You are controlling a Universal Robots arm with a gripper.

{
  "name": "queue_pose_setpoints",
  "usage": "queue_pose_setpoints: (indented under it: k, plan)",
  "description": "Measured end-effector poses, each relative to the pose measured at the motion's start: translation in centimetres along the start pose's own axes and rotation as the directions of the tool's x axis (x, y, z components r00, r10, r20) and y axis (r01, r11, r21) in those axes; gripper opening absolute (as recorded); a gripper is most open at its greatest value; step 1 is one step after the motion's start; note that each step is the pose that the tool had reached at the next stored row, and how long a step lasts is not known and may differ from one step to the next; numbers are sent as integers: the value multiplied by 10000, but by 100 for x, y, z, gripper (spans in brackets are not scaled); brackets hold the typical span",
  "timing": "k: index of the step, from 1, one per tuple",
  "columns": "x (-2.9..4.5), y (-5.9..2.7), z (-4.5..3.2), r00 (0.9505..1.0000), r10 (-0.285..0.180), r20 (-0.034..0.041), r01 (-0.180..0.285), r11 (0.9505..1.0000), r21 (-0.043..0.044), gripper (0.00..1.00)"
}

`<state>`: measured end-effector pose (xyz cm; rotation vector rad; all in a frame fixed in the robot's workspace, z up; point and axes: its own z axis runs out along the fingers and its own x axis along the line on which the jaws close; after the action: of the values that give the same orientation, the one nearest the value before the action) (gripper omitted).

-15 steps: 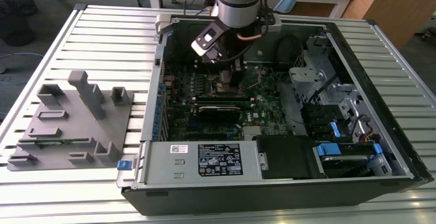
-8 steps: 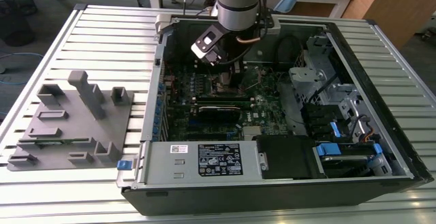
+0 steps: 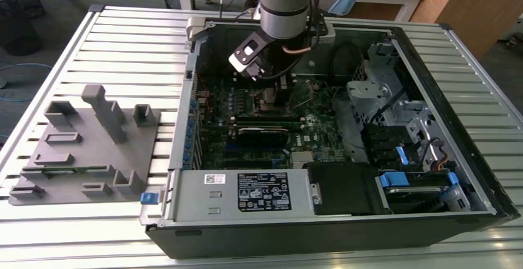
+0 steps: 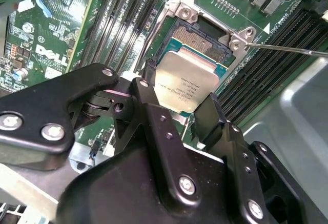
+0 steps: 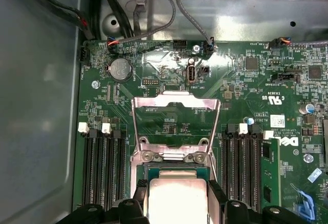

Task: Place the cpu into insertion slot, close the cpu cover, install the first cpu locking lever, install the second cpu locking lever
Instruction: 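Place the cpu into insertion slot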

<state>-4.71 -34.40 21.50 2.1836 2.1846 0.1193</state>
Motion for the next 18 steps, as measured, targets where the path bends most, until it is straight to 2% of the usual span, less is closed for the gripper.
queue_pose_setpoints:
  k: [12,18]
  plan:
    - [0,-21,94,10000,34,1,-34,10000,-1,54]
    - [-1,-35,117,10000,38,1,-38,10000,-2,54]
